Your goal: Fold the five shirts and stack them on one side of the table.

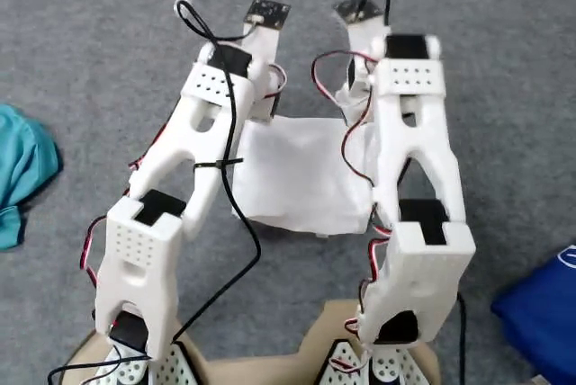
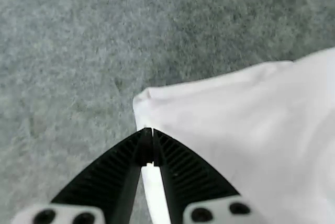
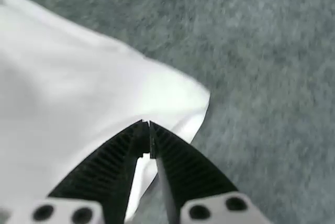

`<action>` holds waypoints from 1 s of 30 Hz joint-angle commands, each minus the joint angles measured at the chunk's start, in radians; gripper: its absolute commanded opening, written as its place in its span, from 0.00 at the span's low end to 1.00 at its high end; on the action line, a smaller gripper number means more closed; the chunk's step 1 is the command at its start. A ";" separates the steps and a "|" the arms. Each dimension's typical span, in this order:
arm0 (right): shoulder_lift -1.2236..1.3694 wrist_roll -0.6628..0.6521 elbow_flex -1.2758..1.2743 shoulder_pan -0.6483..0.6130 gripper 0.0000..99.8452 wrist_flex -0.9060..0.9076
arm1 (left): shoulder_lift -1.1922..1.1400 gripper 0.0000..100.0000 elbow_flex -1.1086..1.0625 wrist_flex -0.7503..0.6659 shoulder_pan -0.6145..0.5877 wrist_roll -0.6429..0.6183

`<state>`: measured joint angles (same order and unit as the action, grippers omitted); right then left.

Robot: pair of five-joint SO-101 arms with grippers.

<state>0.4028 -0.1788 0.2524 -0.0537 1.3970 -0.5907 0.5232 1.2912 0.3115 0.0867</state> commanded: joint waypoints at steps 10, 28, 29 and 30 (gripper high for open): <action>0.196 -0.052 0.068 0.056 0.01 -0.110 | -0.239 0.02 0.192 -0.011 -0.130 -0.003; 0.035 -0.115 0.389 -0.048 0.01 0.247 | -0.259 0.02 0.801 0.473 -0.084 0.002; 0.024 -0.110 0.389 -0.067 0.01 0.270 | -0.251 0.02 0.784 0.473 -0.080 0.000; 0.016 -0.107 0.387 -0.088 0.01 0.295 | -0.246 0.02 0.772 0.473 -0.075 0.000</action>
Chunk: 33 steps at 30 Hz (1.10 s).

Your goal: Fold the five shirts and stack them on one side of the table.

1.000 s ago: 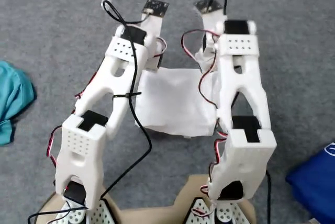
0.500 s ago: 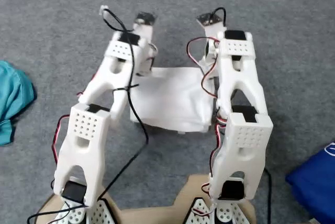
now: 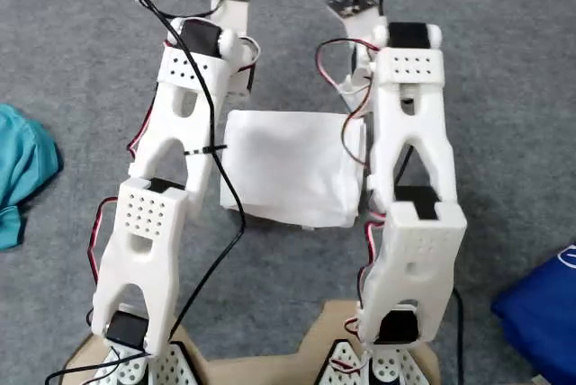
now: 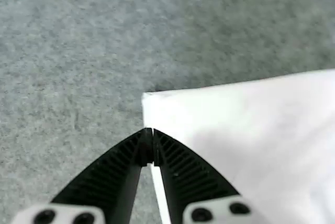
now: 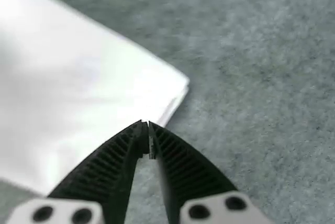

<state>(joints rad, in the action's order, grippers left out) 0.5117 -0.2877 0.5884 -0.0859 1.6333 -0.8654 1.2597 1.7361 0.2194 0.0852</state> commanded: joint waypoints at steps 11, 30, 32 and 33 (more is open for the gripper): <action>-0.150 0.020 -0.194 -0.125 0.01 -0.034 | 0.349 0.02 -0.559 0.009 0.020 0.000; -0.237 0.063 -0.809 -0.012 0.01 -0.631 | 0.601 0.02 -1.462 -0.744 0.009 -0.186; -0.209 0.031 -0.806 0.021 0.01 -0.637 | 0.588 0.02 -1.464 -0.741 -0.009 -0.172; -0.197 0.020 -0.805 0.031 0.01 -0.638 | 0.582 0.02 -1.459 -0.741 -0.017 -0.158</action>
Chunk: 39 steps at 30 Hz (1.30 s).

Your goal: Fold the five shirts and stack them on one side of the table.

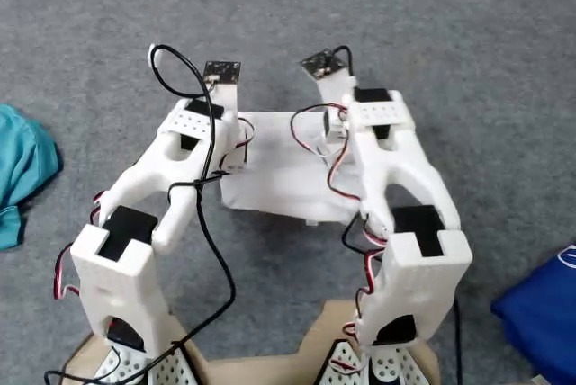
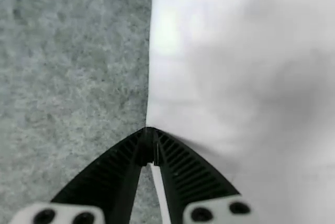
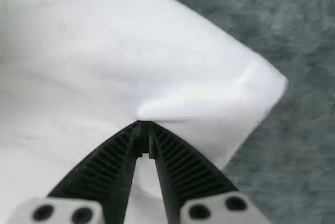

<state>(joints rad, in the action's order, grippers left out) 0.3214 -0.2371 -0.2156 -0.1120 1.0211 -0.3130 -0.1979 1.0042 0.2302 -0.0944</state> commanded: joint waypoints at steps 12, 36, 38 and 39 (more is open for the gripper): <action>-0.088 -0.043 0.061 -0.002 0.01 0.080 | 0.058 0.02 0.101 0.078 -0.061 0.037; -0.568 -0.057 -0.363 -0.084 0.01 0.028 | 0.461 0.02 -0.250 0.037 0.146 -0.035; -0.550 -0.057 -0.420 -0.081 0.01 -0.035 | 0.461 0.02 -0.334 -0.044 0.146 -0.034; -0.535 -0.057 -0.438 -0.079 0.01 -0.055 | 0.461 0.02 -0.365 -0.061 0.147 -0.034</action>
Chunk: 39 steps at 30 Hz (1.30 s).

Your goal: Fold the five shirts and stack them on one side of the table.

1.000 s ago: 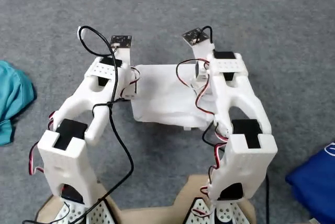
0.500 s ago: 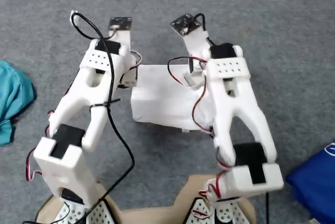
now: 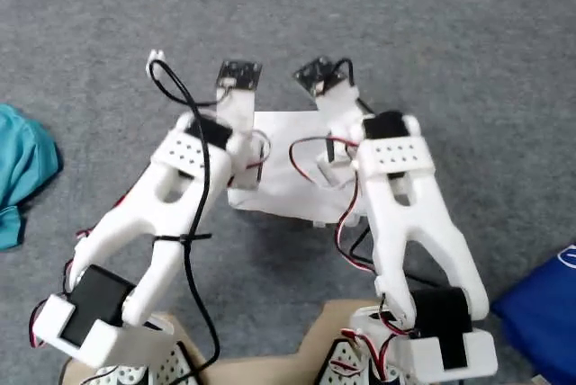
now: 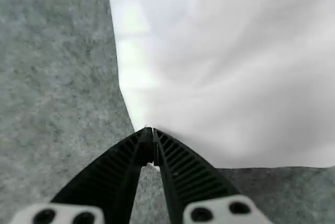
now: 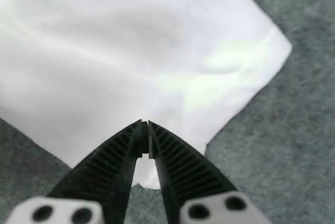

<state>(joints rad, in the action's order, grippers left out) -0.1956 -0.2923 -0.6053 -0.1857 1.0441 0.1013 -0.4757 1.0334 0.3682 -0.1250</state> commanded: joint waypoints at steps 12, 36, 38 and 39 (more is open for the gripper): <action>0.124 -0.008 -0.061 0.065 0.01 -0.087 | -0.074 0.02 -0.127 -0.091 0.009 0.025; -0.271 0.310 0.001 0.071 0.01 0.210 | -0.084 0.02 0.370 0.201 -0.123 0.028; -0.271 0.315 -0.050 0.070 0.01 0.193 | -0.084 0.02 0.350 0.206 -0.155 0.028; -0.272 0.316 -0.071 0.068 0.01 0.190 | -0.084 0.02 0.338 0.206 -0.181 0.031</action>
<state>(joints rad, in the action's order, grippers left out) -0.4273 0.0069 -0.6360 -0.1289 1.2605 0.0000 -0.1274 1.2298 0.2394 -0.1051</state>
